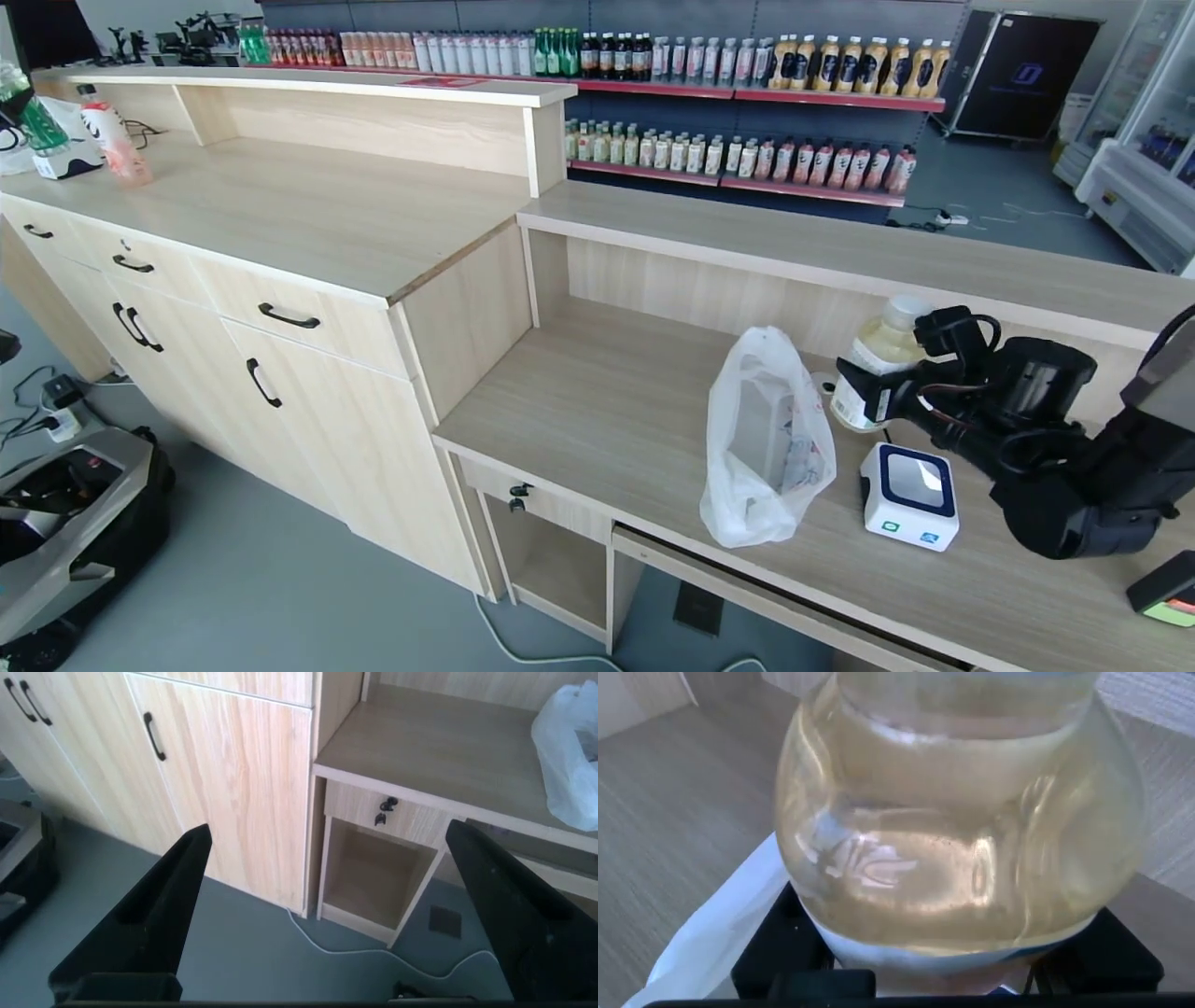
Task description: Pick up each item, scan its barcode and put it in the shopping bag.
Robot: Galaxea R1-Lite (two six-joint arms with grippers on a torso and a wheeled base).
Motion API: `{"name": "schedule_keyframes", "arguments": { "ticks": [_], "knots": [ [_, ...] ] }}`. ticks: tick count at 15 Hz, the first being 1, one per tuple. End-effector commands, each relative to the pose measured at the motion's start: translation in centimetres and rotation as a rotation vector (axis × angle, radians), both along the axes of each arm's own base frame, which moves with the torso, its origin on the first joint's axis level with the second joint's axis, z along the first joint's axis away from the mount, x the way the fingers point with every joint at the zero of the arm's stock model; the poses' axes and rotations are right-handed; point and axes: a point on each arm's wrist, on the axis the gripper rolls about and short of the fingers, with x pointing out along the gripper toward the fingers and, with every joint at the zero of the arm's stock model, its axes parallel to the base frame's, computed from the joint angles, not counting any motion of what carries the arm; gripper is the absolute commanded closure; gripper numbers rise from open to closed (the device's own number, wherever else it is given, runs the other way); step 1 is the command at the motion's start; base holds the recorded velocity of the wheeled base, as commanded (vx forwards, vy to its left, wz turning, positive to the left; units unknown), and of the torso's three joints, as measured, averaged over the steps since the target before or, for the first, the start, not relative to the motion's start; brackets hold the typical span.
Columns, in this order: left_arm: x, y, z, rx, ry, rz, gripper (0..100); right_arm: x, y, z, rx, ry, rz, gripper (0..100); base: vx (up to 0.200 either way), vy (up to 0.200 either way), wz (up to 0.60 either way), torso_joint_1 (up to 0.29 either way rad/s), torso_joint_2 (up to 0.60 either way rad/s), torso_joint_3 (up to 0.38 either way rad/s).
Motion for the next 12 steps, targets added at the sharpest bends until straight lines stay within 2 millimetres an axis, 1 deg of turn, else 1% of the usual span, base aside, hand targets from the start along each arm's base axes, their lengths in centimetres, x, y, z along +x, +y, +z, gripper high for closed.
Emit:
{"name": "schedule_keyframes", "arguments": {
  "ticks": [1,6,7,12],
  "knots": [
    [0.0,0.0,0.0,0.000,0.001,0.000,0,2.1,1.3,-3.4,0.005,0.050,0.035,100,0.000,0.000,0.00,0.000,0.00,0.000],
    [0.0,0.0,0.0,0.000,0.001,0.000,0,4.8,1.6,-5.8,-0.002,0.039,0.037,100,0.000,0.000,0.00,0.000,0.00,0.000],
    [0.0,0.0,0.0,0.000,0.001,0.000,0,5.1,1.7,-5.9,0.000,0.032,0.040,100,0.000,0.000,0.00,0.000,0.00,0.000],
    [0.0,0.0,0.0,0.000,0.001,0.000,0,7.1,3.3,-7.6,-0.004,0.016,0.104,100,0.000,0.000,0.00,0.000,0.00,0.000]
  ]
}}
